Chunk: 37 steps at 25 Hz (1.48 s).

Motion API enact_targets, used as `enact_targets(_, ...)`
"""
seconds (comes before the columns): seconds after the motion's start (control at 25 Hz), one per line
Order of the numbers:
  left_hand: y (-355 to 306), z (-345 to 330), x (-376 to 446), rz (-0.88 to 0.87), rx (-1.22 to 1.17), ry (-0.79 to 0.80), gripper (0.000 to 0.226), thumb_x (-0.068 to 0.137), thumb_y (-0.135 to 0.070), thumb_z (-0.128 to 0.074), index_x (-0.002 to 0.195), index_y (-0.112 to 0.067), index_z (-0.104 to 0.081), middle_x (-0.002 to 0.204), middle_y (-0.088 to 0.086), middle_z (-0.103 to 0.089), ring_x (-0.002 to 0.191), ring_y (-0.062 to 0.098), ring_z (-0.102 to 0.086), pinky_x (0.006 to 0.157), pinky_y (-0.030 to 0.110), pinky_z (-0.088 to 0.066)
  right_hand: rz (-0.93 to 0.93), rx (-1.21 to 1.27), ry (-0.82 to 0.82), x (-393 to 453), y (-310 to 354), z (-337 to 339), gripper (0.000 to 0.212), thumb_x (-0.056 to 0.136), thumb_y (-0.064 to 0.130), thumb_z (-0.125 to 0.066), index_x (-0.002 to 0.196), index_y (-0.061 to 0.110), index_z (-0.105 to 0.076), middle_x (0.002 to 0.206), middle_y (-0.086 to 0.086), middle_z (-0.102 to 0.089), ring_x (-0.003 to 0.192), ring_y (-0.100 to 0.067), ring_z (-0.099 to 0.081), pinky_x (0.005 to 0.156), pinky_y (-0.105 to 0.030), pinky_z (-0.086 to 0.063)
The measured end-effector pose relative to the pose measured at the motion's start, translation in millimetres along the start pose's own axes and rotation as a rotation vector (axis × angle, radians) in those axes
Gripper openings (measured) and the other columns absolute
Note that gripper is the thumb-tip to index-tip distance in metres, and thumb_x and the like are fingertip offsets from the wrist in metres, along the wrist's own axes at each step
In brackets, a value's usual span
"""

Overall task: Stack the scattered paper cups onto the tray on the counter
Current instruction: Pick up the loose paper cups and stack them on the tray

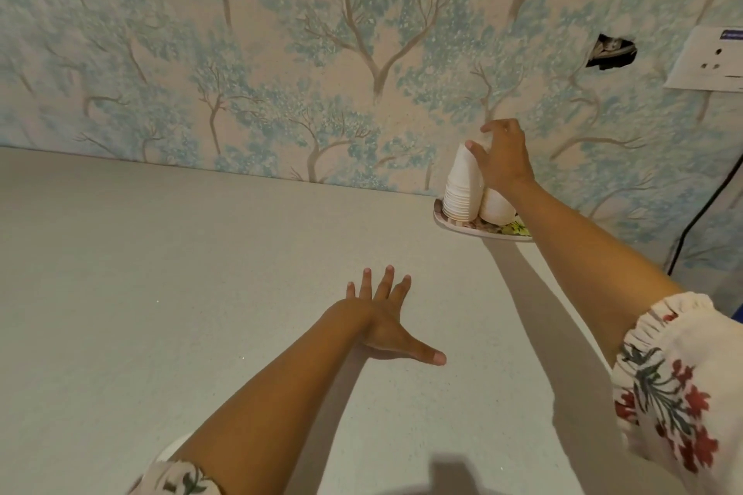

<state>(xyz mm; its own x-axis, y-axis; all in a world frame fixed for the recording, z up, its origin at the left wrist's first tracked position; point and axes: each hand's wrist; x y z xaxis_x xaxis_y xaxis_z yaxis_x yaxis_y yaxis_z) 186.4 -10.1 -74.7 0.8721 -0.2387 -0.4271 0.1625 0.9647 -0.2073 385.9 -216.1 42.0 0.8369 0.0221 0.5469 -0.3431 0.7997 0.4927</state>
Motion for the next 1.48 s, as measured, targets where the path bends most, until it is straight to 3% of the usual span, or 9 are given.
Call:
enact_targets(0.16, -2, 3, -4, 0.007, 0.007, 0.004, 0.137, 0.055, -0.094, -0.052, 0.149, -0.032, 0.027, 0.152, -0.001, 0.040, 0.137, 0.035, 0.038, 0.112, 0.059, 0.016, 0.032, 0.094, -0.091, -21, 12, 27, 0.039, 0.099, 0.036, -0.054, 0.124, 0.007, -0.055, 0.134, -0.014, -0.044, 0.129, -0.028, -0.042, 0.100, -0.032, -0.038)
enact_targets(0.32, -8, 7, -16, 0.034, 0.029, -0.001, 0.132, 0.059, -0.094, -0.048, 0.150, -0.032, 0.023, 0.156, 0.000, 0.034, 0.142, 0.035, 0.031, 0.114, 0.059, 0.011, 0.139, 0.135, -0.031, -57, 26, 60, 0.038, 0.099, 0.037, -0.054, 0.124, 0.008, -0.054, 0.132, -0.014, -0.045, 0.126, -0.026, -0.045, 0.096, -0.023, -0.033)
enact_targets(0.64, -33, 12, -84, 0.068, 0.123, 0.140, 0.100, 0.084, -0.073, -0.049, 0.156, -0.029, 0.005, 0.164, 0.000, 0.014, 0.151, 0.031, 0.003, 0.118, 0.056, -0.009, 0.148, 0.272, 0.090, -158, 65, 121, 0.029, 0.096, 0.035, -0.059, 0.118, 0.016, -0.059, 0.128, -0.007, -0.049, 0.115, -0.020, -0.053, 0.097, -0.034, -0.046)
enact_targets(0.76, -46, 15, -118, 0.100, 0.096, 0.168, 0.087, 0.089, -0.069, -0.046, 0.157, -0.025, -0.015, 0.165, -0.001, -0.007, 0.150, 0.028, -0.016, 0.119, 0.052, -0.017, 0.113, 0.310, 0.151, -191, 87, 132, 0.026, 0.095, 0.034, -0.060, 0.115, 0.017, -0.061, 0.129, -0.005, -0.049, 0.112, -0.016, -0.051, 0.094, -0.032, -0.046)
enact_targets(0.88, -63, 15, -151, 0.072, 0.081, 0.176, 0.074, 0.094, -0.063, -0.043, 0.149, -0.014, -0.038, 0.155, 0.007, -0.036, 0.138, 0.029, -0.039, 0.114, 0.048, -0.030, 0.129, 0.352, 0.207, -219, 112, 142, 0.025, 0.095, 0.033, -0.062, 0.114, 0.016, -0.062, 0.128, -0.004, -0.049, 0.109, -0.011, -0.050, 0.087, -0.019, -0.046)
enact_targets(1.0, -72, 17, -186, 0.014, -0.039, 0.103, 0.073, 0.090, -0.065, -0.049, 0.146, -0.018, -0.042, 0.150, 0.004, -0.043, 0.133, 0.027, -0.046, 0.111, 0.045, -0.035, 0.221, 0.343, 0.250, -249, 131, 157, 0.021, 0.094, 0.035, -0.063, 0.109, 0.020, -0.064, 0.121, 0.001, -0.051, 0.103, -0.007, -0.050, 0.077, -0.002, -0.038)
enact_targets(1.28, -64, 7, -249, -0.159, -0.064, -0.214, 0.066, 0.085, -0.066, -0.056, 0.139, -0.029, -0.048, 0.147, -0.002, -0.046, 0.132, 0.019, -0.045, 0.108, 0.037, -0.034, 0.372, 0.349, 0.380, -318, 159, 194, 0.021, 0.095, 0.038, -0.062, 0.111, 0.024, -0.063, 0.122, 0.005, -0.053, 0.110, -0.008, -0.052, 0.093, -0.024, -0.046)
enact_targets(1.4, -55, -1, -265, -0.042, -0.010, -0.278, 0.069, 0.085, -0.063, -0.059, 0.140, -0.023, -0.048, 0.144, 0.005, -0.045, 0.131, 0.026, -0.045, 0.108, 0.039, -0.037, 0.425, 0.368, 0.456, -355, 170, 201, 0.022, 0.094, 0.037, -0.062, 0.111, 0.022, -0.065, 0.119, 0.005, -0.056, 0.110, -0.010, -0.053, 0.096, -0.030, -0.048)
enact_targets(1.48, -48, 1, -276, 0.136, 0.020, -0.211, 0.079, 0.081, -0.066, -0.061, 0.145, -0.023, -0.042, 0.147, 0.008, -0.038, 0.130, 0.031, -0.045, 0.108, 0.043, -0.039, 0.468, 0.358, 0.575, -378, 180, 204, 0.024, 0.092, 0.040, -0.065, 0.111, 0.024, -0.066, 0.119, 0.006, -0.057, 0.111, -0.009, -0.054, 0.097, -0.034, -0.048)
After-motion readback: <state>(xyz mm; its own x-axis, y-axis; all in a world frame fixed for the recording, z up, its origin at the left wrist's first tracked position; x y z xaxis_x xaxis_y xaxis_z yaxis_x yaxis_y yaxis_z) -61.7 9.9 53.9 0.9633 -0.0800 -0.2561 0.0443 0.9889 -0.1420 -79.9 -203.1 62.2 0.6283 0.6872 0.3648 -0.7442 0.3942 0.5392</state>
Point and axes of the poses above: each hand's wrist, its own x-axis towards the middle knuckle, its own z-axis out of the back of the hand, y = z × x
